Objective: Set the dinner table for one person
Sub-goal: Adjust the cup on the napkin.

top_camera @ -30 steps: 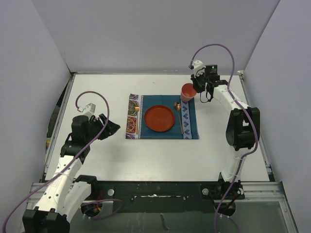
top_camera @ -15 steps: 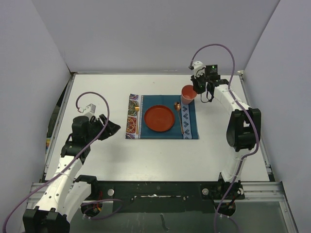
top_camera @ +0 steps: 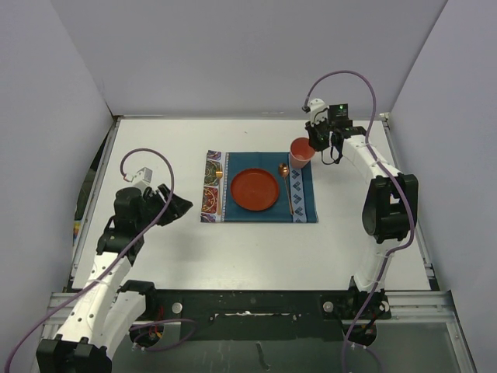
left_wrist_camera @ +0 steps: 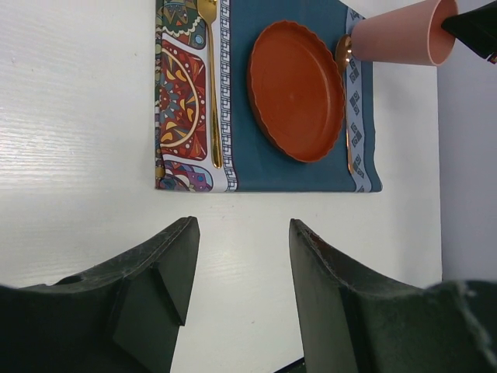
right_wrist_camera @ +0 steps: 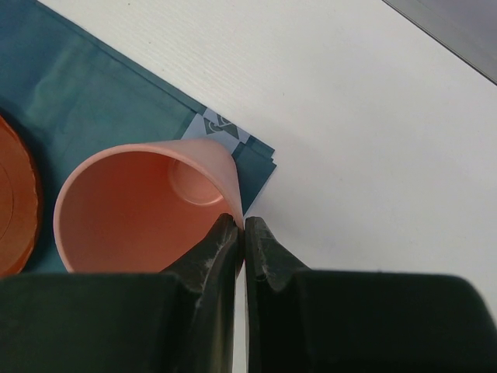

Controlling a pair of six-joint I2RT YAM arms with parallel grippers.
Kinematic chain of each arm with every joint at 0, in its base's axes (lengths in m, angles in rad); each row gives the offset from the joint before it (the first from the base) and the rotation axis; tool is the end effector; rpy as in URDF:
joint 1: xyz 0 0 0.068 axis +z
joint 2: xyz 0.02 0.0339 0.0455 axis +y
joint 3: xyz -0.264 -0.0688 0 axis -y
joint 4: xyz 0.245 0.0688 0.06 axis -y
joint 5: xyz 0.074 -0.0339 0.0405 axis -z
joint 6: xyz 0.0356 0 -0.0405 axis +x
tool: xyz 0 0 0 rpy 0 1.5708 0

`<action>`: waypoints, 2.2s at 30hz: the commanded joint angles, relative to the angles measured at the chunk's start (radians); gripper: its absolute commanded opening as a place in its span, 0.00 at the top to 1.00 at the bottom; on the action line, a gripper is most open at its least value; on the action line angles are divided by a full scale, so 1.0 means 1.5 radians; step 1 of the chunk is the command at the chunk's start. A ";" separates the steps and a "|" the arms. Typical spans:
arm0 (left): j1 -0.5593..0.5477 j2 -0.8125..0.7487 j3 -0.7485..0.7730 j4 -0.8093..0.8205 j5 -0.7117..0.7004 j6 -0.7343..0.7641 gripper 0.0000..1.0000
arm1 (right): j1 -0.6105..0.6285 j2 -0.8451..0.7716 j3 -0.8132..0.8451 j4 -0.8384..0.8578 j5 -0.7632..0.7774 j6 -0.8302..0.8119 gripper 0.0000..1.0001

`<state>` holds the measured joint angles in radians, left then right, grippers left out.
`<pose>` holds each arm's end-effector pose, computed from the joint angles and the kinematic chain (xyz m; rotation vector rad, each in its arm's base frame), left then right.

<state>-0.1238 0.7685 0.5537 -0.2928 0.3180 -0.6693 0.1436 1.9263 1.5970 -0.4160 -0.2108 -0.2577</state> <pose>0.1739 -0.0329 0.2510 -0.3829 2.1194 -0.8042 0.4375 0.0708 0.2647 -0.5629 2.2331 0.1855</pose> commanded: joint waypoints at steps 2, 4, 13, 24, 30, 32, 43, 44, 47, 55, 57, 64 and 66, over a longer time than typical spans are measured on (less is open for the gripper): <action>-0.001 -0.031 0.007 -0.002 0.003 0.008 0.51 | -0.001 0.012 0.032 0.004 0.002 -0.009 1.00; -0.001 -0.037 0.005 -0.007 0.001 0.006 0.51 | -0.001 0.012 0.032 0.012 0.007 -0.009 1.00; -0.001 -0.051 0.006 -0.026 -0.001 0.006 0.51 | -0.001 0.043 0.086 0.015 0.025 -0.012 1.00; -0.001 -0.059 0.006 -0.043 -0.003 0.007 0.51 | -0.001 0.070 0.091 0.026 0.023 -0.011 1.00; -0.001 -0.051 0.005 -0.037 -0.001 0.007 0.51 | -0.001 0.077 0.114 0.016 0.026 -0.016 1.00; -0.001 -0.048 0.005 -0.033 0.000 0.007 0.51 | -0.002 0.078 0.113 0.018 0.028 -0.017 1.00; -0.001 -0.044 0.003 -0.027 0.003 0.006 0.51 | -0.001 0.086 0.110 0.013 0.037 -0.021 0.95; -0.001 -0.043 0.003 -0.026 0.004 0.006 0.51 | -0.001 0.086 0.110 0.012 0.038 -0.021 0.90; -0.001 -0.040 0.003 -0.025 0.004 0.007 0.51 | -0.002 0.083 0.108 0.011 0.039 -0.020 0.83; -0.001 -0.041 0.000 -0.018 0.006 0.002 0.51 | -0.001 0.069 0.103 0.014 0.048 -0.025 0.76; -0.001 -0.043 -0.001 -0.018 0.007 0.001 0.51 | -0.001 0.062 0.100 0.015 0.048 -0.026 0.72; -0.001 -0.051 0.003 -0.020 0.008 0.000 0.51 | 0.000 0.040 0.096 0.018 0.041 -0.028 0.55; -0.001 -0.052 0.004 -0.022 0.010 0.000 0.51 | 0.001 0.039 0.099 0.014 0.038 -0.029 0.53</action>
<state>-0.1238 0.7074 0.5495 -0.3695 0.3187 -0.6697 0.1432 2.0480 1.7336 -0.4202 -0.1478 -0.2890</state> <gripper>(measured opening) 0.486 0.458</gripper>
